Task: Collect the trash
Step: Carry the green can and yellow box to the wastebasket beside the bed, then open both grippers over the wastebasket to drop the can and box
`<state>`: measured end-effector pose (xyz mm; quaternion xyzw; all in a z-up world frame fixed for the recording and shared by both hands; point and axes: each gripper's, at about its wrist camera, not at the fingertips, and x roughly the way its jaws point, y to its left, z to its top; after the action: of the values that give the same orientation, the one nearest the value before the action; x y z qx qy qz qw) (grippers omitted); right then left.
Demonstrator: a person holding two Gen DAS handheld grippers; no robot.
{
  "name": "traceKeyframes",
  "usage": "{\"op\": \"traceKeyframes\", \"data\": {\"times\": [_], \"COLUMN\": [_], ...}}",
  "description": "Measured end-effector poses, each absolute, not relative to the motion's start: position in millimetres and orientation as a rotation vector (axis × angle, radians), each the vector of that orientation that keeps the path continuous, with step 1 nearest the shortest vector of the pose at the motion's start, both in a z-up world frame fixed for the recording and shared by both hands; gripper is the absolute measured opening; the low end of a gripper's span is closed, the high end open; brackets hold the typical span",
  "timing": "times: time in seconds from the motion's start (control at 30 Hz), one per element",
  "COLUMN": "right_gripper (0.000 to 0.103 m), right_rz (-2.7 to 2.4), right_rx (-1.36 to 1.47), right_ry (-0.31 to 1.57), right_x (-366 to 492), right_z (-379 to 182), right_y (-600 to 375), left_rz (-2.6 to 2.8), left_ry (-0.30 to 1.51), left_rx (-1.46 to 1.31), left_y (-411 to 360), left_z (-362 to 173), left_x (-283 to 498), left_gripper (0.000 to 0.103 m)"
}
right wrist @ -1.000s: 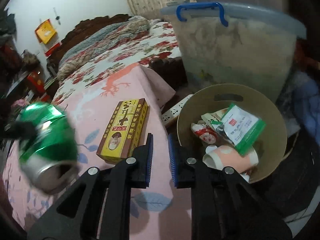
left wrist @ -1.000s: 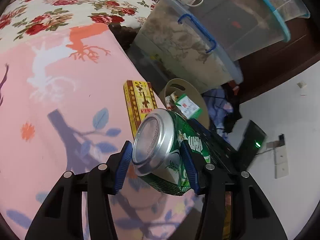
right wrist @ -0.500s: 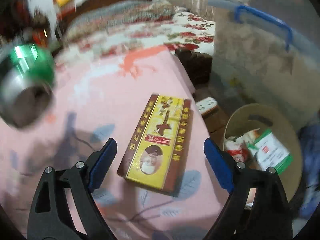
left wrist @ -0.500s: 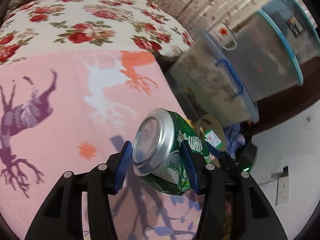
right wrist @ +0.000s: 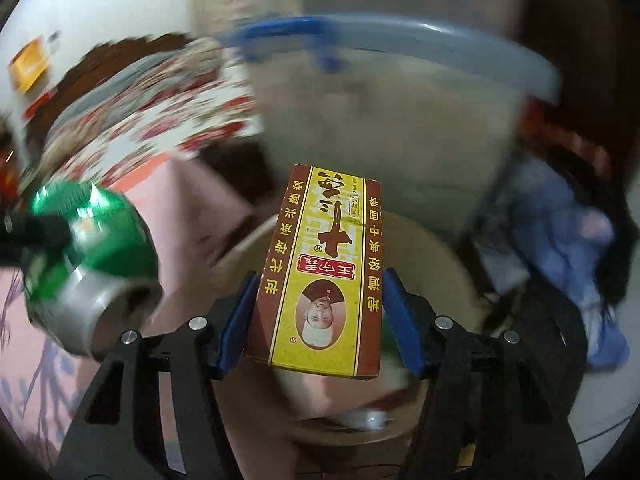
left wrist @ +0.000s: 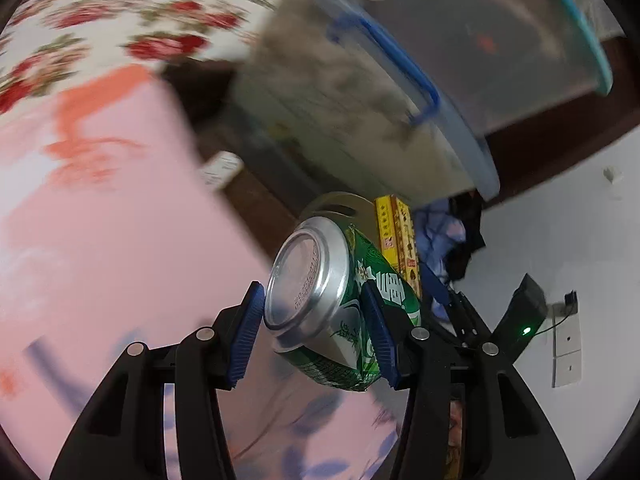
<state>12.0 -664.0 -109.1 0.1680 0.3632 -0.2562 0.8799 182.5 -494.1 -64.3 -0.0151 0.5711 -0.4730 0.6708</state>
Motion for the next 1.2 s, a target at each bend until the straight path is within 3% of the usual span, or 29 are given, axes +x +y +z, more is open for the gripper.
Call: {"op": "traceKeyframes", "data": {"times": [0.27, 0.33, 0.4, 0.43, 0.5, 0.63, 0.83, 1.2], "right_gripper": [0.064, 0.065, 0.07, 0.081, 0.085, 0.085, 0.085, 0.087], "right_rz": [-0.6, -0.555, -0.523, -0.507, -0.478, -0.435, -0.39, -0.491], "right_rx": [0.368, 0.33, 0.272, 0.23, 0.162, 0.122, 0.293, 0.603], "right_ry": [0.822, 0.833, 0.835, 0.836, 0.819, 0.78, 0.675, 0.513], "right_x": [-11, -6, 1, 4, 3, -7, -47, -130], "right_z": [-148, -153, -155, -157, -155, -146, -124, -103], "right_y": [-720, -715, -706, -702, -691, -677, -679, -596], "left_rz": [-1.058, -1.039, -1.019, -1.013, -1.014, -1.014, -1.058, -0.92], "left_ry": [1.305, 1.319, 1.317, 1.311, 1.309, 1.285, 1.25, 0.973], "left_rx": [0.105, 0.133, 0.165, 0.182, 0.179, 0.131, 0.052, 0.183], "left_y": [-585, -593, -598, -599, -595, -582, -531, -390], "left_z": [-106, -114, -120, -120, -118, -103, -70, -36], "left_x": [167, 166, 165, 165, 167, 174, 167, 87], "left_gripper": [0.049, 0.069, 0.079, 0.079, 0.081, 0.083, 0.083, 0.087]}}
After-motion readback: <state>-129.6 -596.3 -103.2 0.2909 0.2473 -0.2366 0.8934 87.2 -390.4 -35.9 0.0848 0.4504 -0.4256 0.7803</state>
